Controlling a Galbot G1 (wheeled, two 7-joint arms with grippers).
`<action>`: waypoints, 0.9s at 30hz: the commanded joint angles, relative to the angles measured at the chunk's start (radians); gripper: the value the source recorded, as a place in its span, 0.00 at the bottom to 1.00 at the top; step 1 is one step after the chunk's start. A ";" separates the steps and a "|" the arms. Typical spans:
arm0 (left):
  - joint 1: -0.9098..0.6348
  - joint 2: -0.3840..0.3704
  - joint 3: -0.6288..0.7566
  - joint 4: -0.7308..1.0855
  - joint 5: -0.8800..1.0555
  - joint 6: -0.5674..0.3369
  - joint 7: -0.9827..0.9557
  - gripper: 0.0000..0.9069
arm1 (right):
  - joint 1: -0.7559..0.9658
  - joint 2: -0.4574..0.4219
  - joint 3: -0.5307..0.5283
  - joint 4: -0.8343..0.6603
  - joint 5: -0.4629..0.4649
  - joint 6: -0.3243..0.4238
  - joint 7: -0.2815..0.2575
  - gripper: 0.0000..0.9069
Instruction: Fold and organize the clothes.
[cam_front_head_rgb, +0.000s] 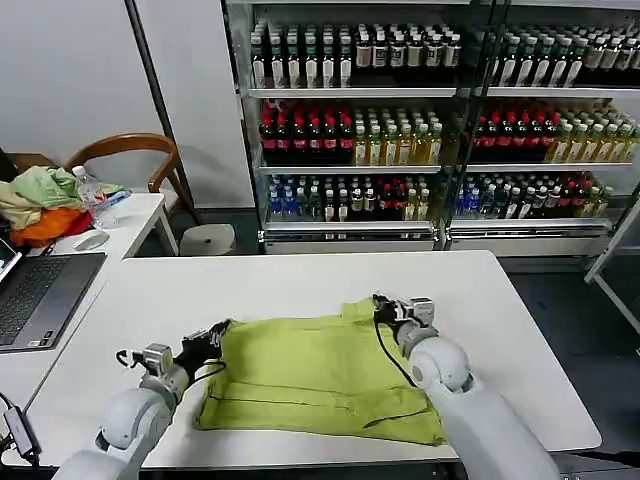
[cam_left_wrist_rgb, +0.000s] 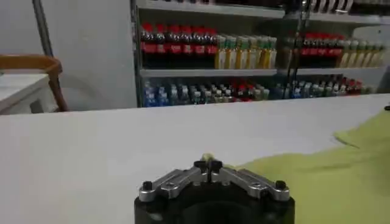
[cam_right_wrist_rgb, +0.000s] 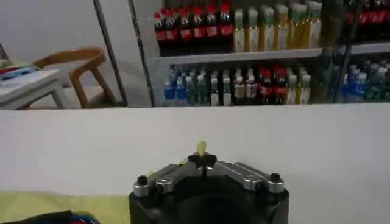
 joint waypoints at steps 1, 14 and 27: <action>0.143 0.006 -0.052 -0.149 -0.001 -0.016 0.000 0.04 | -0.193 -0.068 0.054 0.201 -0.009 0.009 0.003 0.00; 0.274 -0.015 -0.094 -0.230 0.057 -0.053 0.005 0.04 | -0.399 -0.091 0.098 0.387 -0.111 0.045 0.020 0.00; 0.279 0.009 -0.101 -0.187 0.052 -0.094 0.039 0.04 | -0.489 -0.105 0.135 0.388 -0.120 0.070 0.033 0.00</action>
